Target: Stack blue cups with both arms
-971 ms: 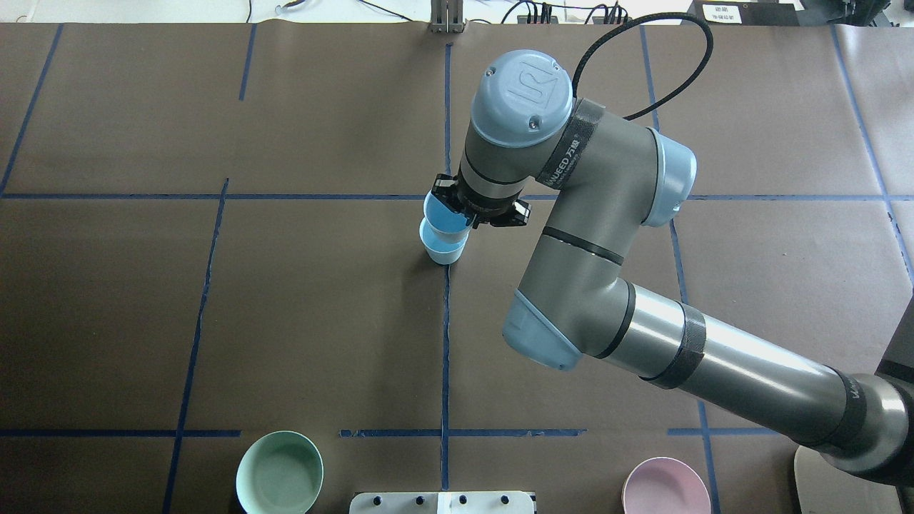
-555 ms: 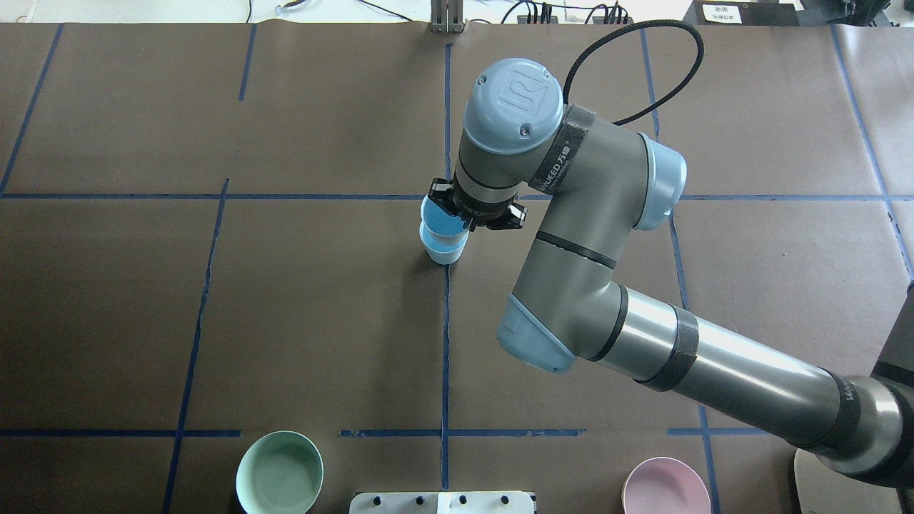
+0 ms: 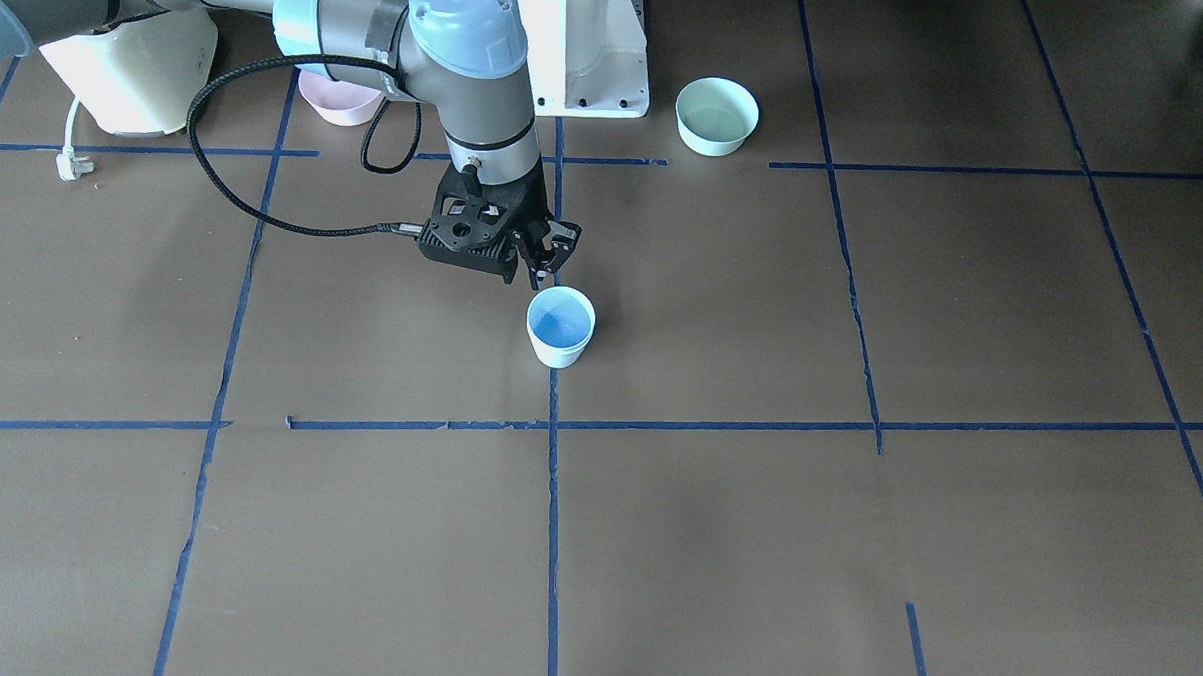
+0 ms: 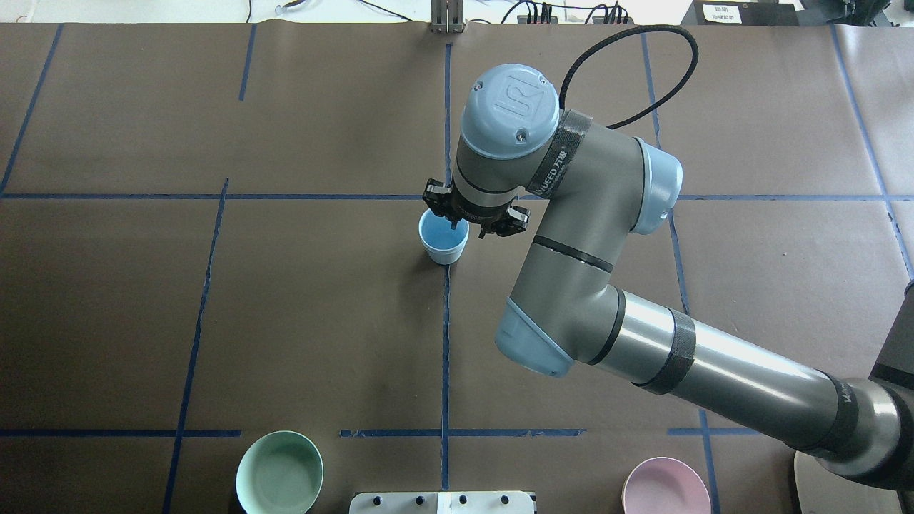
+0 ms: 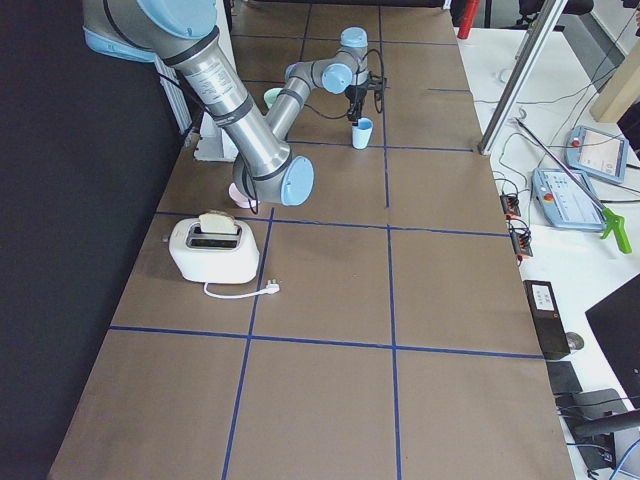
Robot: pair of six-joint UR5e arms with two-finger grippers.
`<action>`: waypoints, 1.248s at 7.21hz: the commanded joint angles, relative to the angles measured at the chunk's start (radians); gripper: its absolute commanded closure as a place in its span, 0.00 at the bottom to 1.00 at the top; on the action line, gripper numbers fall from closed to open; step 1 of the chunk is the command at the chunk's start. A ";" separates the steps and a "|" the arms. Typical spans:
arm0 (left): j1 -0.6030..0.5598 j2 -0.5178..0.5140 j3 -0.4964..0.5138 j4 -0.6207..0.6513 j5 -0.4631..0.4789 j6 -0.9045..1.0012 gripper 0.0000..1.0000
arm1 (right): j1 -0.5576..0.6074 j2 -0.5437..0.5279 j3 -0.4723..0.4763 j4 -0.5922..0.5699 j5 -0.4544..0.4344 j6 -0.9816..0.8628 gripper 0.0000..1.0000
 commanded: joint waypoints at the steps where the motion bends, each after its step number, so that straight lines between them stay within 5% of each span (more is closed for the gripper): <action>1: 0.001 -0.002 0.007 -0.001 0.001 0.001 0.00 | 0.006 -0.004 0.007 0.000 0.009 -0.026 0.00; 4: 0.003 -0.004 0.030 0.002 0.010 0.007 0.00 | 0.211 -0.145 0.012 -0.002 0.226 -0.396 0.00; 7: 0.003 -0.011 0.050 0.001 0.009 0.003 0.00 | 0.533 -0.473 0.041 0.003 0.446 -1.108 0.00; 9: 0.003 -0.014 0.052 0.002 0.009 0.006 0.00 | 0.722 -0.746 0.100 0.003 0.512 -1.495 0.00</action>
